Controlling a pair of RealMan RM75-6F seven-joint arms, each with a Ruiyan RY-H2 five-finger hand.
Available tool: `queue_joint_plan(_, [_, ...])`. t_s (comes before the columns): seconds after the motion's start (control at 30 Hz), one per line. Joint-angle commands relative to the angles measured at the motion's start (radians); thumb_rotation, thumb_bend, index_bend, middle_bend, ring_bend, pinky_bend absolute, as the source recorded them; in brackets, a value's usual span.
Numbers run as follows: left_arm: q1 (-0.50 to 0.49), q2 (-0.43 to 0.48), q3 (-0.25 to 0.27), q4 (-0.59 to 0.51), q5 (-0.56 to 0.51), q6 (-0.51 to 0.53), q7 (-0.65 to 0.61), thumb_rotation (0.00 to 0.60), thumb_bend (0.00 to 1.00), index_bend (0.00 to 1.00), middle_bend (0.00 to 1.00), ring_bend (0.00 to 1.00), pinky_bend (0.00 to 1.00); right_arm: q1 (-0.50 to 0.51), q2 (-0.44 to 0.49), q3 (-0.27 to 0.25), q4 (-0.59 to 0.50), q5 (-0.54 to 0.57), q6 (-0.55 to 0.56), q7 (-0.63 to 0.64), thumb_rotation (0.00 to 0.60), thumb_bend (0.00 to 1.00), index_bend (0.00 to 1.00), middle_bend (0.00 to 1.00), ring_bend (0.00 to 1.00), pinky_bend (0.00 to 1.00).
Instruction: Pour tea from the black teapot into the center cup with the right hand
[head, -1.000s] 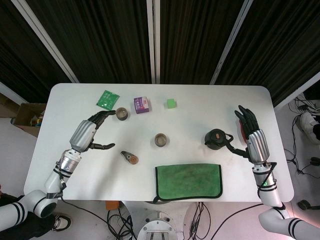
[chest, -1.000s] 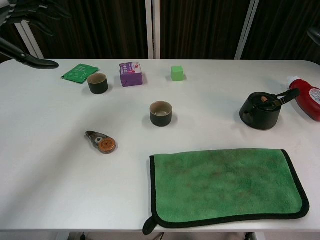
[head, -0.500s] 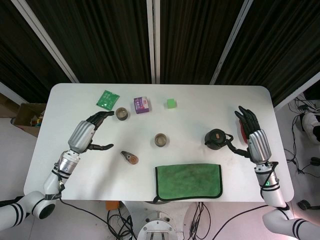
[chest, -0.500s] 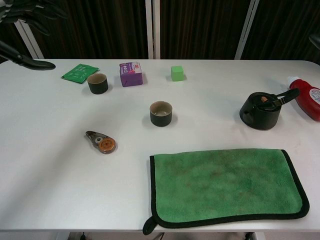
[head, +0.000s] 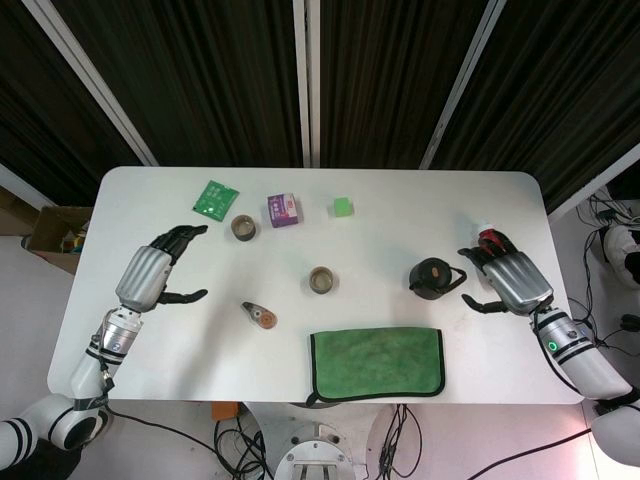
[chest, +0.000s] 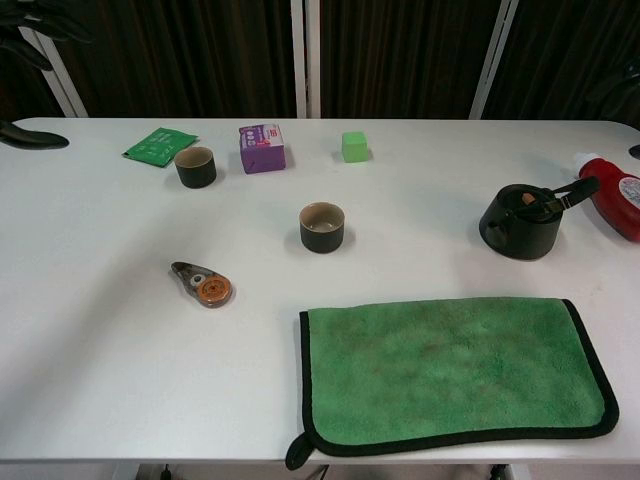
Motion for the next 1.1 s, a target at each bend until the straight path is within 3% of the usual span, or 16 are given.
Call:
queue_joint_plan(0.03, [0.0, -0.001, 0.003, 0.002, 0.0, -0.003, 0.001, 0.6, 0.06, 0.13, 0.19, 0.16, 0.27, 0.081, 0.064, -0.016, -0.08, 0.112, -0.124, -0.148, 0.324, 0.3, 0.19, 0.26, 0.1, 0.0])
queue_joint_plan(0.33, [0.001, 0.001, 0.004, 0.009, -0.006, -0.007, -0.004, 0.6, 0.06, 0.13, 0.19, 0.16, 0.27, 0.124, -0.015, -0.035, -0.042, 0.185, -0.18, -0.238, 0.296, 0.28, 0.2, 0.25, 0.1, 0.0])
queue_joint_plan(0.5, [-0.001, -0.003, 0.006, 0.012, -0.003, -0.01, -0.005, 0.6, 0.06, 0.13, 0.19, 0.16, 0.27, 0.145, -0.055, -0.04, -0.016, 0.223, -0.184, -0.284, 0.282, 0.28, 0.25, 0.27, 0.1, 0.0])
queue_joint_plan(1.1, [-0.001, -0.012, 0.009, 0.026, -0.001, -0.006, -0.004, 0.6, 0.06, 0.14, 0.18, 0.16, 0.28, 0.18, -0.133, -0.068, 0.038, 0.266, -0.195, -0.303, 0.276, 0.31, 0.32, 0.32, 0.18, 0.0])
